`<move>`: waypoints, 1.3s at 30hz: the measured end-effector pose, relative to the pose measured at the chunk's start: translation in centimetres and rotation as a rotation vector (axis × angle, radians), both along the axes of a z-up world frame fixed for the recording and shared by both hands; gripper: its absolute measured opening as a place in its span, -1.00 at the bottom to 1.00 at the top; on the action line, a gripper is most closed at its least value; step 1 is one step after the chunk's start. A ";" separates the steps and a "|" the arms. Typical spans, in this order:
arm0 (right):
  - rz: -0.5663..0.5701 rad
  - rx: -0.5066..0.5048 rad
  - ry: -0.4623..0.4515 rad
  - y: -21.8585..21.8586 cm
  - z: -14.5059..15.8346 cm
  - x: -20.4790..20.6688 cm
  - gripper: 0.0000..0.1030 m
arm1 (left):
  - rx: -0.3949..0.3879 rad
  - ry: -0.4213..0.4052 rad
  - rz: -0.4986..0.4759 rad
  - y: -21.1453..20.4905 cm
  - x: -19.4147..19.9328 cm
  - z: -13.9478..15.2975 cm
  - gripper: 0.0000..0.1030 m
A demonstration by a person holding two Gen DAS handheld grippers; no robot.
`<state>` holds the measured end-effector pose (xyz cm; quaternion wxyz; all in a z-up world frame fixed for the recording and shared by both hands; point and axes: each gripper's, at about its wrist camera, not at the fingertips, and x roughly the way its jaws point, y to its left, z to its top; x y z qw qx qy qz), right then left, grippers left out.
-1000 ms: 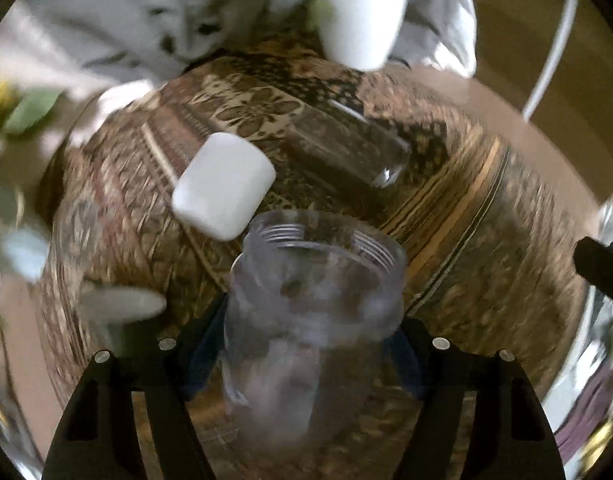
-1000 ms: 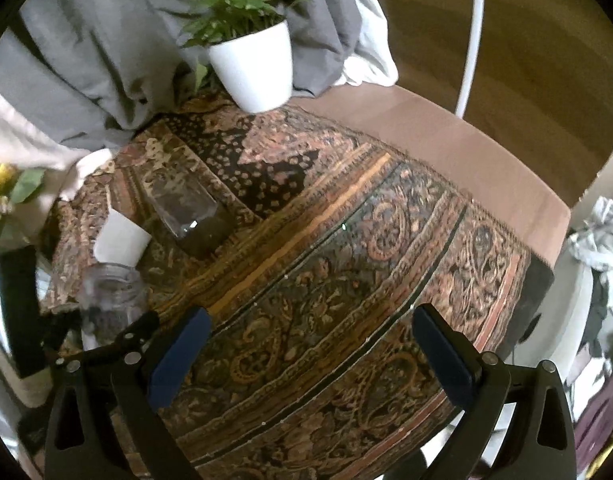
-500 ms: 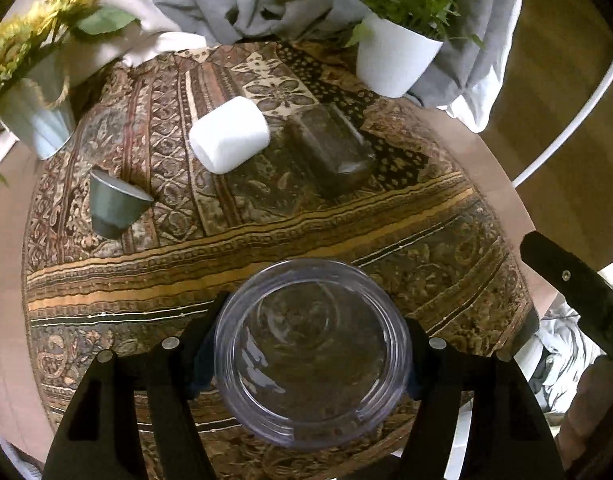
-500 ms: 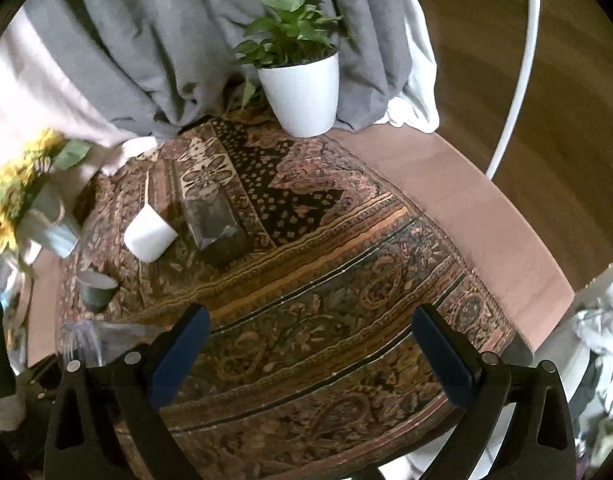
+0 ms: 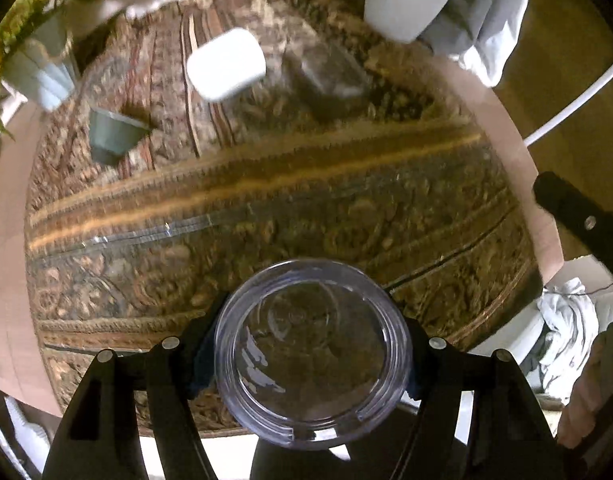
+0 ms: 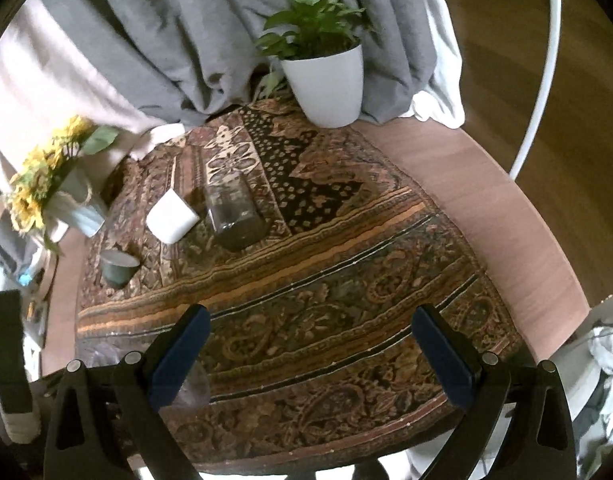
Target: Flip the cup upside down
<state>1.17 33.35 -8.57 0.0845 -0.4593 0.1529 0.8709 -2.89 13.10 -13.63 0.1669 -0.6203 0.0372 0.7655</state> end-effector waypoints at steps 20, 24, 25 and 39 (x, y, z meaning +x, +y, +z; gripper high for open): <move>-0.076 0.021 -0.009 1.1 -0.4 -1.7 0.98 | -0.008 0.024 0.049 1.4 -6.9 -3.0 0.34; -0.081 0.053 -0.009 0.9 -0.5 -2.3 0.98 | -0.002 -0.016 0.089 1.1 -7.9 -4.5 0.34; -0.081 0.057 -0.009 0.9 -0.6 -2.4 0.98 | 0.001 -0.029 0.100 0.9 -8.0 -4.9 0.34; -0.074 0.095 -0.003 -0.6 0.0 -2.5 0.98 | 0.029 0.051 0.105 -0.6 -7.2 -2.7 0.74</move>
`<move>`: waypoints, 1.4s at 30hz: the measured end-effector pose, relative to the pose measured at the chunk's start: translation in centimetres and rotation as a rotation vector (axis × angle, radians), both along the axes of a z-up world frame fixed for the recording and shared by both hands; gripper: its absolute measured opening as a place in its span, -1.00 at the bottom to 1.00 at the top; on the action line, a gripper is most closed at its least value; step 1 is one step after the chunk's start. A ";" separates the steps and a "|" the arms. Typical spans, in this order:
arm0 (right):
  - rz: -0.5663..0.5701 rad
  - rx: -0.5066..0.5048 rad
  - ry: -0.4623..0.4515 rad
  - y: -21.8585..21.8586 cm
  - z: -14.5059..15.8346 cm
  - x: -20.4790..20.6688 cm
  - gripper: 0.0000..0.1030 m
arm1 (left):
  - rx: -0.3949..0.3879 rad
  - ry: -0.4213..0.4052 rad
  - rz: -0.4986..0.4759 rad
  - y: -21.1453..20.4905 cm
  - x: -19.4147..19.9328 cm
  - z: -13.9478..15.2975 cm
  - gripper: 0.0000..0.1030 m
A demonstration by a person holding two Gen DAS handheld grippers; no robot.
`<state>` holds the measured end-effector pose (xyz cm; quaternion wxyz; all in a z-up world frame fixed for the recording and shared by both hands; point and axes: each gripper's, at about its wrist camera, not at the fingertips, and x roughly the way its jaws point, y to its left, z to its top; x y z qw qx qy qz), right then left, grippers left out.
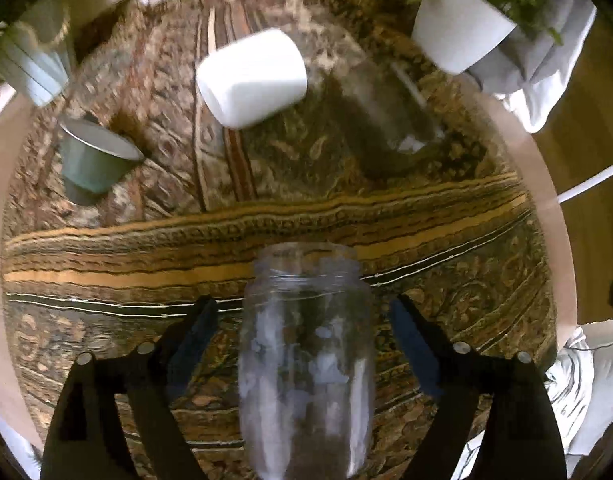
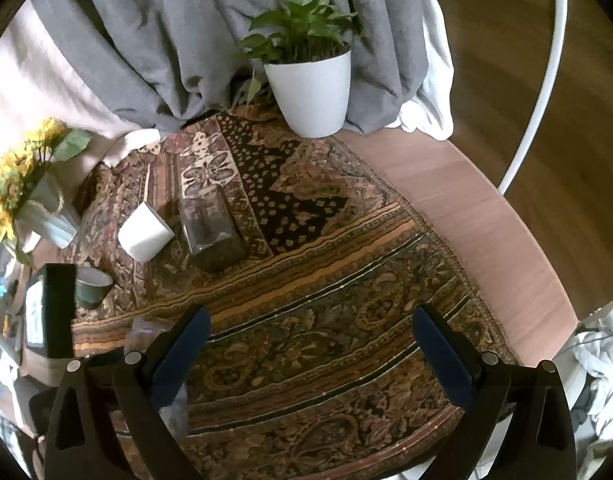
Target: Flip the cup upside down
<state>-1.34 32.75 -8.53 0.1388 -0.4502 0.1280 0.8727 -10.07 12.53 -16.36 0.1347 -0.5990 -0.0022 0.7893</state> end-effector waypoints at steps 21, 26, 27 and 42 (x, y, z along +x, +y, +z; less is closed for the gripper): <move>0.128 -0.005 0.095 -10.7 3.9 2.7 0.98 | -0.091 0.395 0.196 -12.3 6.3 11.1 0.81; 0.146 -0.009 0.083 -12.8 3.3 2.3 0.98 | -0.101 0.387 0.200 -14.1 6.6 10.8 0.83; 0.149 -0.010 0.080 -13.1 3.0 2.2 0.98 | -0.110 0.383 0.201 -14.5 6.6 10.6 0.83; 0.132 -0.030 -0.060 -15.4 -3.2 1.3 0.98 | -0.196 0.301 0.141 -15.3 6.4 5.5 0.86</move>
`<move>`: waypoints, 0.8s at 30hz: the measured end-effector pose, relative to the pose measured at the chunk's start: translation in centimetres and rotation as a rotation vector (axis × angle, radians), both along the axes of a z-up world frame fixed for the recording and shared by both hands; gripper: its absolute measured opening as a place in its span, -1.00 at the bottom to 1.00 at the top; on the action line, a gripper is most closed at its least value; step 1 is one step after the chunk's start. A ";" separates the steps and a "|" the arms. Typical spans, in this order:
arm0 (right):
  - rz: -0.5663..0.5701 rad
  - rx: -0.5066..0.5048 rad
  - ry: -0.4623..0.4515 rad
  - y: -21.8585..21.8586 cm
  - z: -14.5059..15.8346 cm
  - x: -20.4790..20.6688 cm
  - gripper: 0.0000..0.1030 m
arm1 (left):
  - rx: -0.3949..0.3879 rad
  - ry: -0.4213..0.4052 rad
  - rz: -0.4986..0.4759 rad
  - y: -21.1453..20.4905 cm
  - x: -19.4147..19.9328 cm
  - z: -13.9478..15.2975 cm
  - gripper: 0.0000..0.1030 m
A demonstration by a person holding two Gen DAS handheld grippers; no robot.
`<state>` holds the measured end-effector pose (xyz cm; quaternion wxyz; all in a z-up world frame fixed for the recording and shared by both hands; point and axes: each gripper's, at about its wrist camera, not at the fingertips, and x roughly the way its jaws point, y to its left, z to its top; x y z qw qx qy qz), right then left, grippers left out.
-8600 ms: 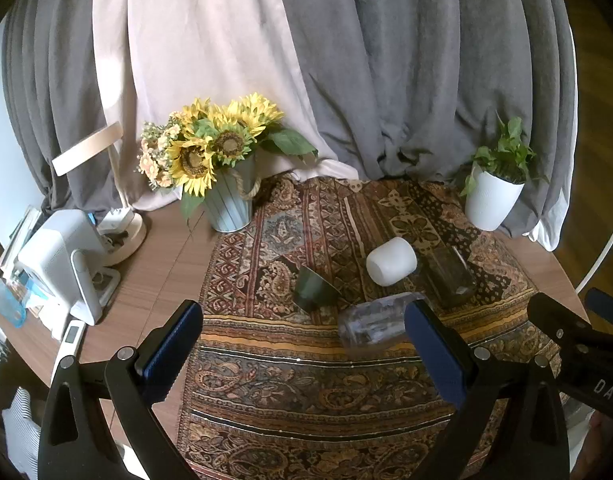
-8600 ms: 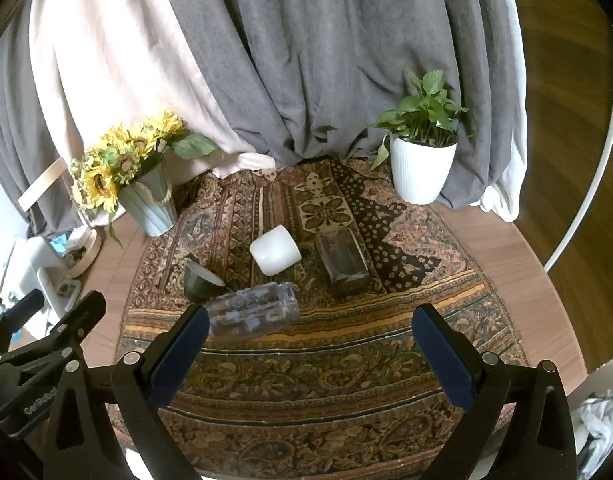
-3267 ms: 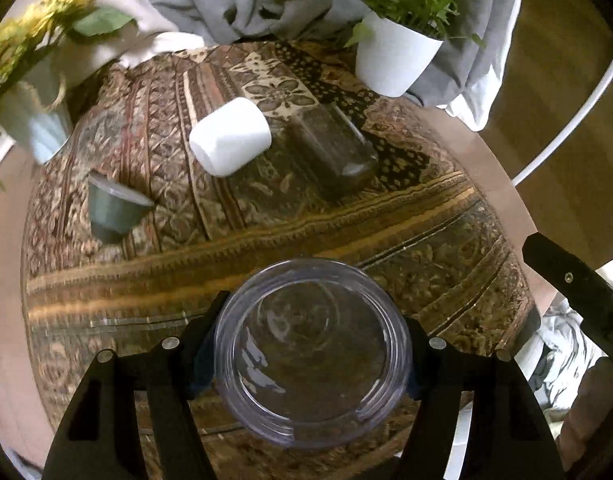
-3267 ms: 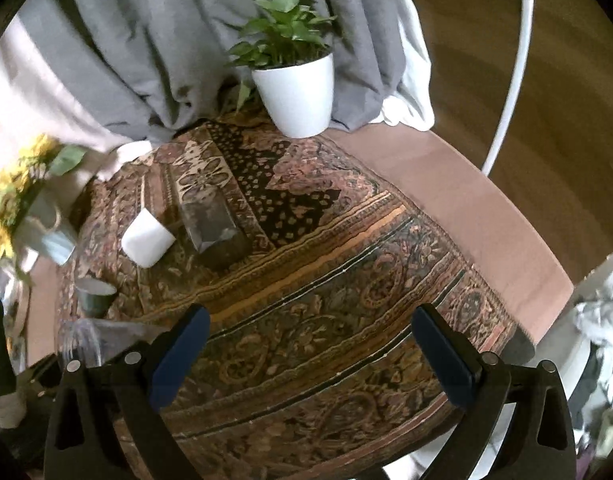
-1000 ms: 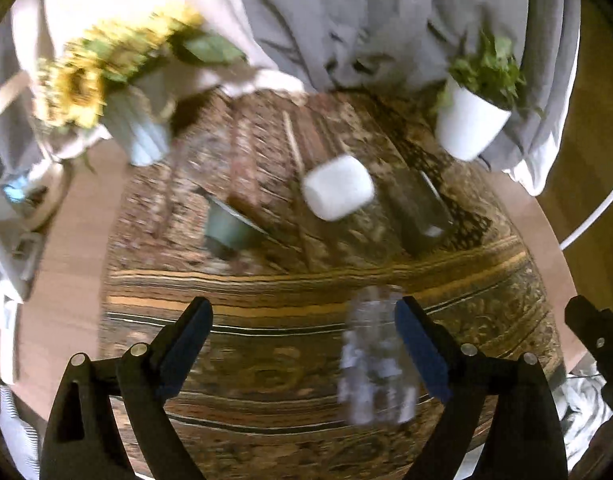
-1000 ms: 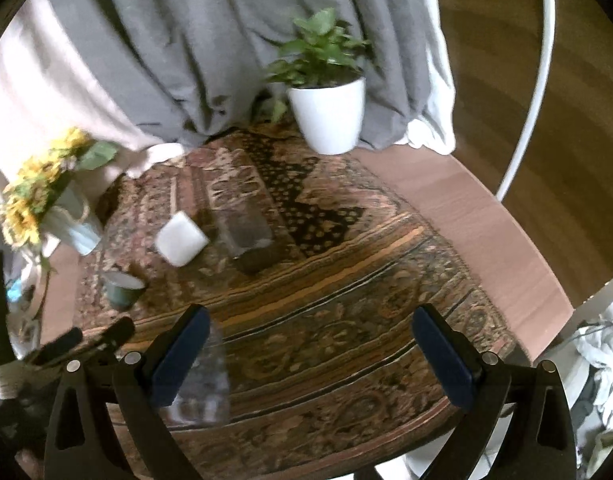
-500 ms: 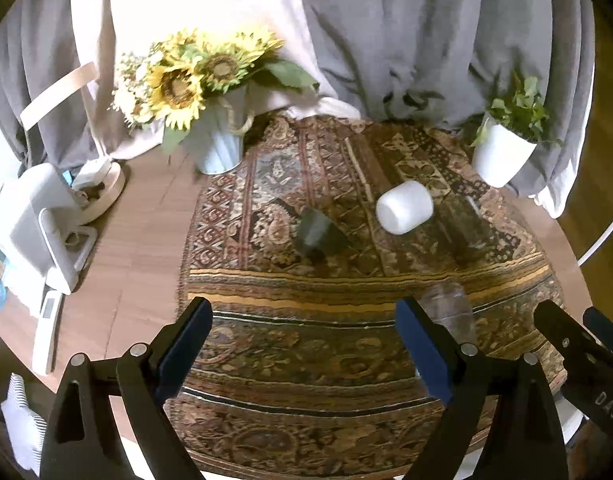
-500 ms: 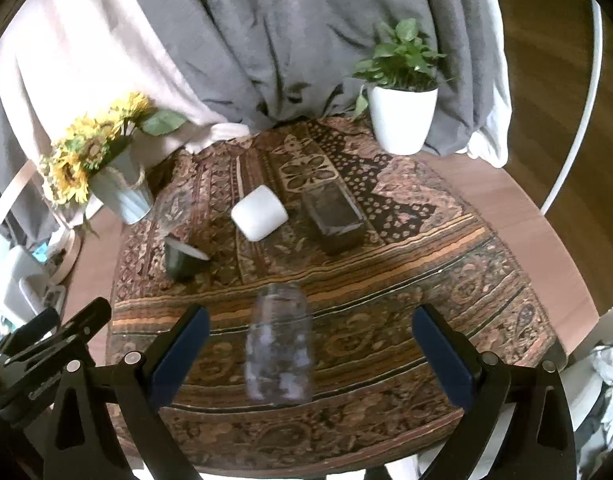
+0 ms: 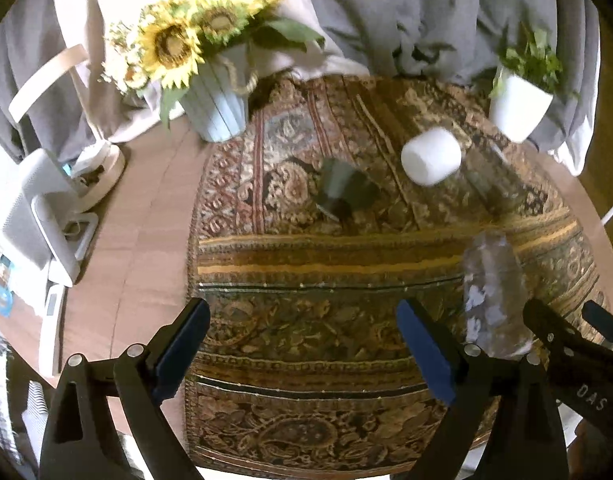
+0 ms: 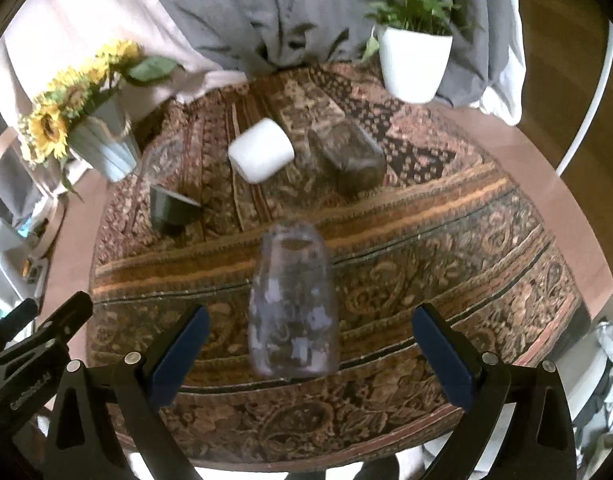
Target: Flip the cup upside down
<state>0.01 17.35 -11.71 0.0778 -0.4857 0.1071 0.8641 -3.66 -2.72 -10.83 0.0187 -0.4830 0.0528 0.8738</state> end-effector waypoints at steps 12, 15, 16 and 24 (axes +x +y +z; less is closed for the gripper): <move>0.032 -0.021 -0.096 -1.1 -4.7 -1.2 0.82 | -0.029 -0.098 -0.006 -0.2 -0.7 -4.1 0.86; 0.024 -0.047 -0.124 -1.1 -5.7 -1.1 0.65 | -0.026 -0.111 -0.009 -0.2 -0.8 -4.4 0.87; 0.028 -0.061 -0.132 -1.1 -6.1 -1.1 0.54 | -0.025 -0.113 -0.009 -0.2 -0.8 -4.5 0.87; 0.046 -0.084 -0.148 -1.0 -5.4 -0.7 0.39 | -0.009 -0.086 -0.015 0.1 -1.0 -3.3 0.87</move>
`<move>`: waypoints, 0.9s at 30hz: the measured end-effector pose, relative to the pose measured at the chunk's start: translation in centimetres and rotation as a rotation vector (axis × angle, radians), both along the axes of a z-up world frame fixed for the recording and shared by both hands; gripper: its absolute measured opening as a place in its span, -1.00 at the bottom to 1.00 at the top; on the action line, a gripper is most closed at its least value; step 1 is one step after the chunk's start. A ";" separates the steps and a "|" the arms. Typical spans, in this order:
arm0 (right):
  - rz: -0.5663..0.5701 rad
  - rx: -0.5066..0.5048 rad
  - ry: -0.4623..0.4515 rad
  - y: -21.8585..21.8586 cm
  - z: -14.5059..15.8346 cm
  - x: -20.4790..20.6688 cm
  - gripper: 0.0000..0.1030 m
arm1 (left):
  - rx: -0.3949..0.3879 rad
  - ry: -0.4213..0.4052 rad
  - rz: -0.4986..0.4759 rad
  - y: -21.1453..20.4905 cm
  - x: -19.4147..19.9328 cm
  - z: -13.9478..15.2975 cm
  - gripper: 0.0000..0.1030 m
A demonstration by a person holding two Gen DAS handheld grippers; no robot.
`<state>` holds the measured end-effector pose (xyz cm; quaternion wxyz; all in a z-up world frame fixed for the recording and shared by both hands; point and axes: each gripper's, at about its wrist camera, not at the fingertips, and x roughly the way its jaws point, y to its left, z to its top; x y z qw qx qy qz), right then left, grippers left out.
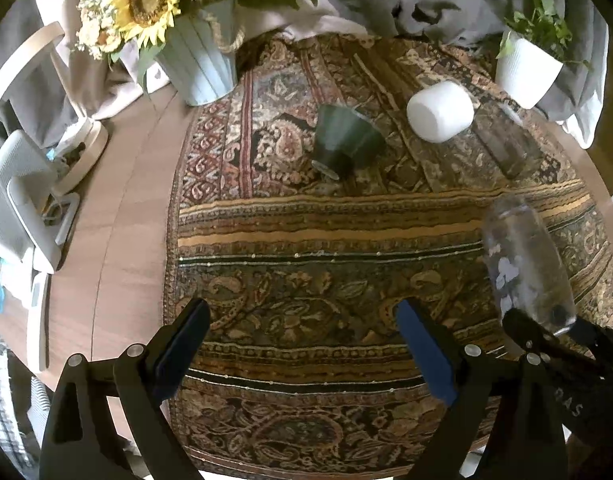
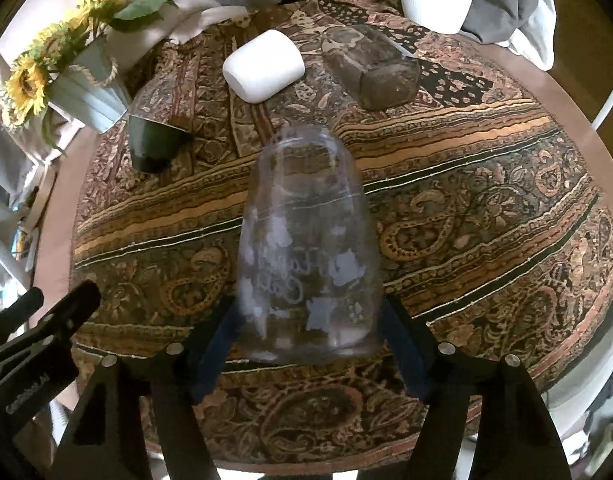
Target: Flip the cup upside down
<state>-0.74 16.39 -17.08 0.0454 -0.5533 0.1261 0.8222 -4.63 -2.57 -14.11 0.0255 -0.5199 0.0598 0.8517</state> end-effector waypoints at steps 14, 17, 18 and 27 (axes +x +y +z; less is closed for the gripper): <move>0.045 0.102 0.024 0.6 5.4 -2.6 0.39 | 0.087 0.064 0.025 -0.1 -1.0 2.8 0.86; 0.056 0.122 0.037 0.4 5.5 -3.8 0.39 | 0.076 0.066 0.032 -0.2 -1.2 2.8 0.87; 0.059 0.126 0.039 0.4 5.6 -4.2 0.39 | 0.071 0.065 0.034 -0.2 -1.3 2.8 0.86; 0.065 0.108 0.042 0.9 5.4 -6.3 0.40 | 0.051 0.053 0.056 -0.4 -1.4 2.5 0.87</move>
